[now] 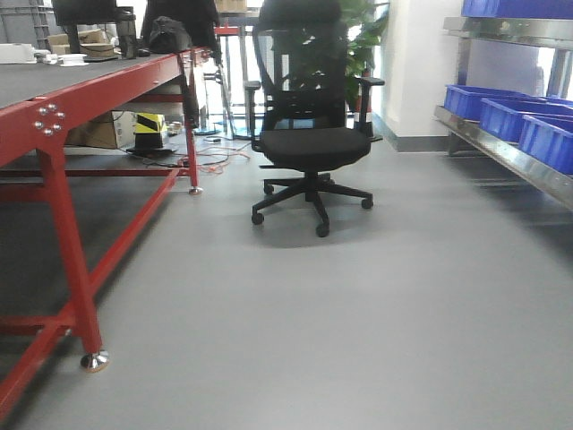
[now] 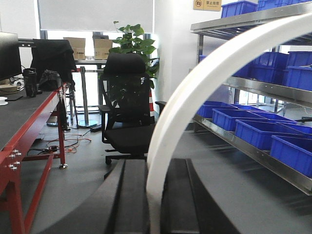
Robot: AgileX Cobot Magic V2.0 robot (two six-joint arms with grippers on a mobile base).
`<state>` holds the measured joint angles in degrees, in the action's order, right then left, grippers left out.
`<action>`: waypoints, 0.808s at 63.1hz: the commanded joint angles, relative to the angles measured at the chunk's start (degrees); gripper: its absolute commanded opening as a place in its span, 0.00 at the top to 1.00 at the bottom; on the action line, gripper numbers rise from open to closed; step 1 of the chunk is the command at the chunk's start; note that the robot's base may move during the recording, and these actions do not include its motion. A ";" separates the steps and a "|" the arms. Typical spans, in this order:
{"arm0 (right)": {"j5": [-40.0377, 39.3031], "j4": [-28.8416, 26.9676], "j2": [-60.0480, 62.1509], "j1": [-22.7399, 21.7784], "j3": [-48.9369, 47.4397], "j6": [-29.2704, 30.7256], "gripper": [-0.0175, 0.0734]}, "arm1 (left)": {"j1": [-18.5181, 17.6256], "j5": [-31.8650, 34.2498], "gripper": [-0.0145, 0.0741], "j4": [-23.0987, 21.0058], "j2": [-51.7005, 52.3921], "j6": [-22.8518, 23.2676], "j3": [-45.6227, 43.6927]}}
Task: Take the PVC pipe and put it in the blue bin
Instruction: 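Drive past the black office chair toward the blue bin shelf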
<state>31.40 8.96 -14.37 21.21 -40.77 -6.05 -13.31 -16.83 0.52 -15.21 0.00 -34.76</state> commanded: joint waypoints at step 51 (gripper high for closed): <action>-0.93 0.22 0.25 0.09 0.18 0.02 0.98 | -0.54 1.60 0.96 -0.02 0.20 0.00 -0.10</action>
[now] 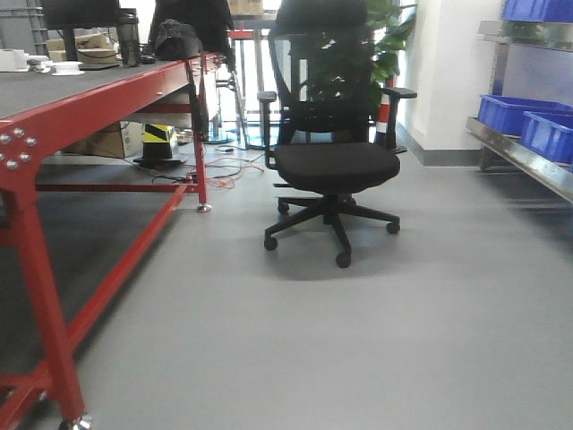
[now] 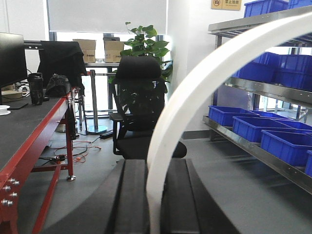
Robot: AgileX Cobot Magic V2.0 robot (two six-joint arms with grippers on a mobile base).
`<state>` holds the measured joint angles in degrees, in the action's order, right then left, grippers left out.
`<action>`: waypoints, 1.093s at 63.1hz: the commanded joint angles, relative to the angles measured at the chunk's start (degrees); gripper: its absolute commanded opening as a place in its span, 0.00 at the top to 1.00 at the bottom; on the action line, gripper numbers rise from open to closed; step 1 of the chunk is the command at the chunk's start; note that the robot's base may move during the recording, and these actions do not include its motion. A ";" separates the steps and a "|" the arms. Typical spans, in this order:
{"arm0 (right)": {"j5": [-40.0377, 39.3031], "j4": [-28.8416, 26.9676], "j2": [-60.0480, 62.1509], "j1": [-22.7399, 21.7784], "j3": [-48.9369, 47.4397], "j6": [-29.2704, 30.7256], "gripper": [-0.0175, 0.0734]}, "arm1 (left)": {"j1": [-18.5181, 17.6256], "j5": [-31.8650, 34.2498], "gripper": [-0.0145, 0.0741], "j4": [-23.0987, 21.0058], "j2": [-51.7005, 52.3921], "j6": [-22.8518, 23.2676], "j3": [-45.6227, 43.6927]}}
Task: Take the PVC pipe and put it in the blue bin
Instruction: 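Drive past the black office chair toward the blue bin shelf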
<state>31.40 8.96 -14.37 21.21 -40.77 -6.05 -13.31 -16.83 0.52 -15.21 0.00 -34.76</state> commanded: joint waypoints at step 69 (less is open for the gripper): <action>-0.93 0.22 0.25 0.09 0.18 0.02 0.98 | -0.54 1.60 0.96 -0.02 0.20 0.00 -0.10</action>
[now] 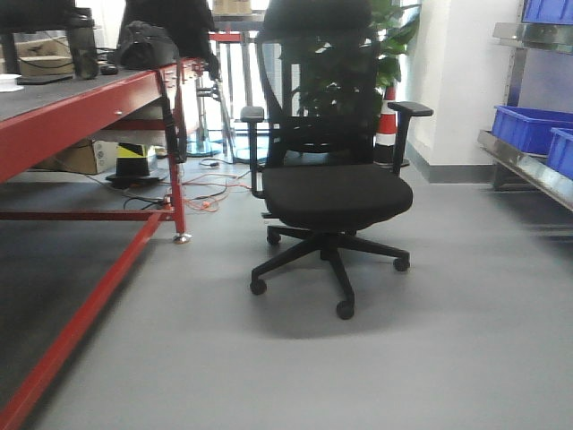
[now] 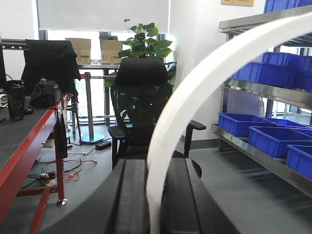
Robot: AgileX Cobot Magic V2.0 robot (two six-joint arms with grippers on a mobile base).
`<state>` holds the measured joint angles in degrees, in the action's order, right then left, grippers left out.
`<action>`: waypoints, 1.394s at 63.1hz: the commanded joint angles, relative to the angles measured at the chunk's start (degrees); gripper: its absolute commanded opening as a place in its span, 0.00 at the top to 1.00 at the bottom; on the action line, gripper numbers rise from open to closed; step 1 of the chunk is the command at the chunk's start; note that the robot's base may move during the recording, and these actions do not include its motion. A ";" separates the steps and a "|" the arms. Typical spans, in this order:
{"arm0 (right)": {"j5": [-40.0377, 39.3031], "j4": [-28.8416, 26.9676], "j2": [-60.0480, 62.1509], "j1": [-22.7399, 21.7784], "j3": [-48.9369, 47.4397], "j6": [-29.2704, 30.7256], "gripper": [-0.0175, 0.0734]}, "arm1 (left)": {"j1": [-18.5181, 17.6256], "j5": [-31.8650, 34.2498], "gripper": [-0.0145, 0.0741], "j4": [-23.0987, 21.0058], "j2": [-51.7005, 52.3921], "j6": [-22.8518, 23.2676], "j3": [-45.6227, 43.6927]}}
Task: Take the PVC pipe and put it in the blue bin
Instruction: 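Drive past the black office chair toward the blue bin shelf, then turn the base to face the steel shelf of blue bins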
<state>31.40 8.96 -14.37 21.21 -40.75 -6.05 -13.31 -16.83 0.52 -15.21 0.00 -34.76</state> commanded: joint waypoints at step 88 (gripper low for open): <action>-0.93 0.22 0.25 0.09 0.16 0.02 0.98 | -0.54 1.60 0.96 -0.02 0.20 0.00 -0.10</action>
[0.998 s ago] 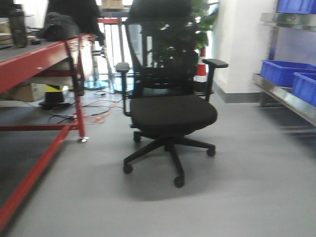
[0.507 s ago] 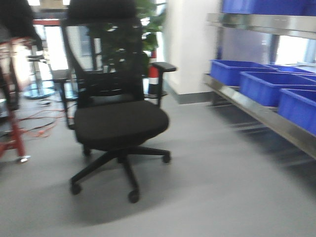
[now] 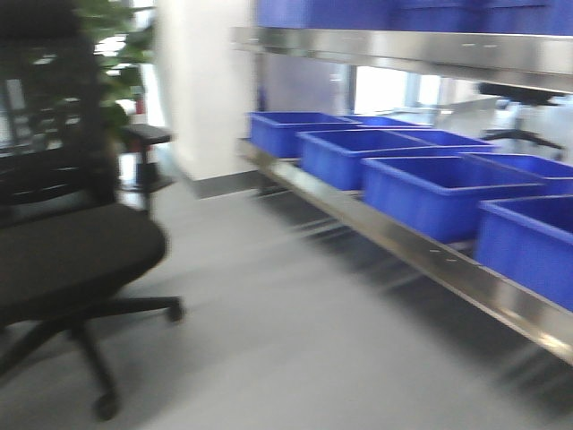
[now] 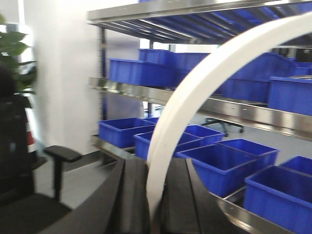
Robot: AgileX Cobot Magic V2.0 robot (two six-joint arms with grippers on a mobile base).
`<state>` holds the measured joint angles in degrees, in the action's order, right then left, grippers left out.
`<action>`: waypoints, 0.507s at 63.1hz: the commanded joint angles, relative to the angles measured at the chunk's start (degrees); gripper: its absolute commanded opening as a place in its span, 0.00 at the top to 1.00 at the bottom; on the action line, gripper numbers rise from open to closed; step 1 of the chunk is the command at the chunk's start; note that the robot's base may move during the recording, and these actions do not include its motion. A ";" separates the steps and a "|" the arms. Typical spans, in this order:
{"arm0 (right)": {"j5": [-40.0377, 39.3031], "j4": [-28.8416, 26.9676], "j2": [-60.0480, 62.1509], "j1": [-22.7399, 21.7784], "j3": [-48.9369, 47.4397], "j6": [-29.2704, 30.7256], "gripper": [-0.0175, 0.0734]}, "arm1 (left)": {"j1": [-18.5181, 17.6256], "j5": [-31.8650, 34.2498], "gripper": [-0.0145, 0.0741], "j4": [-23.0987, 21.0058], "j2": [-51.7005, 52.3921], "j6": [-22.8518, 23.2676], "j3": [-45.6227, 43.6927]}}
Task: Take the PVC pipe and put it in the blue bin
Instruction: 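Turn the base to face the steel shelf of blue bins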
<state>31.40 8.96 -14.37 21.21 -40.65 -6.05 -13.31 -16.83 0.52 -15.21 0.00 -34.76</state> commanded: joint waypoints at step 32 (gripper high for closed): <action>-0.93 0.22 0.25 0.09 0.06 0.02 0.98 | -0.54 1.60 0.96 -0.02 0.20 0.00 -0.10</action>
<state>31.40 8.96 -14.37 21.21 -40.65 -6.05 -13.31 -16.83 0.52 -15.21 0.00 -34.76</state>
